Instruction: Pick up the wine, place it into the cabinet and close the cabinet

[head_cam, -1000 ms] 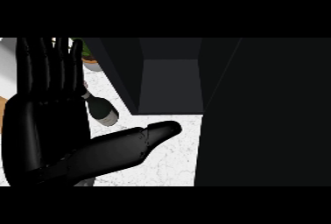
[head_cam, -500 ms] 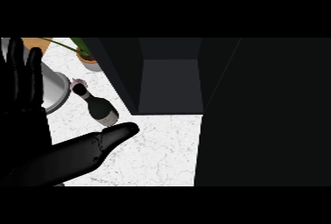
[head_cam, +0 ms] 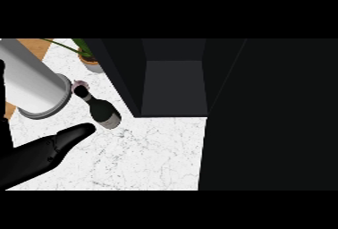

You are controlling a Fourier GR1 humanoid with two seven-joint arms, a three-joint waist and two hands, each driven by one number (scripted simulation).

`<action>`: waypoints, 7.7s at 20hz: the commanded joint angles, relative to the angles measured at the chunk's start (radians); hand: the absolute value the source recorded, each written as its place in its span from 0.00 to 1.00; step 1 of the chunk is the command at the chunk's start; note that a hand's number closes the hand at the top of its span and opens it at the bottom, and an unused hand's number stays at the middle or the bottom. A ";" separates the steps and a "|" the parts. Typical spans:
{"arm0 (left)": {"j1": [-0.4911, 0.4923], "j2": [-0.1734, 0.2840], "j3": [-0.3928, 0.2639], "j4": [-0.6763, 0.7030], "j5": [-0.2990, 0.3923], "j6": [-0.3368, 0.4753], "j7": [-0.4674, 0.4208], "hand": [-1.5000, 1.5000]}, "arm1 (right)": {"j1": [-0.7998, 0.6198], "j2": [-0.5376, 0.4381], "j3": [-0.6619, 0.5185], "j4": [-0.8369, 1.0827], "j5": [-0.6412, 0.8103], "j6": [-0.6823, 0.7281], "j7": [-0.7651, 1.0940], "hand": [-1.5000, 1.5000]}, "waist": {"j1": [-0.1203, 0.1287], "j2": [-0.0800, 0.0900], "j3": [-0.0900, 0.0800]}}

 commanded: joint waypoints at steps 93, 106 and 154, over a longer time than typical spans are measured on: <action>-0.188 -0.101 0.563 1.843 0.743 -0.684 -1.516 0.00 | -0.062 -0.088 0.028 -0.213 -0.003 -0.115 0.135 0.00 | -0.019 0.007 -0.001; -0.258 -0.062 0.544 1.889 0.712 -0.617 -1.581 1.00 | -0.033 -0.126 -0.014 -0.245 -0.039 -0.094 0.108 0.00 | -0.024 0.006 0.000; -0.150 -0.140 -0.224 0.913 0.702 -0.034 -0.830 1.00 | 0.014 -0.105 -0.103 -0.215 -0.116 -0.024 0.091 0.00 | -0.011 0.003 0.001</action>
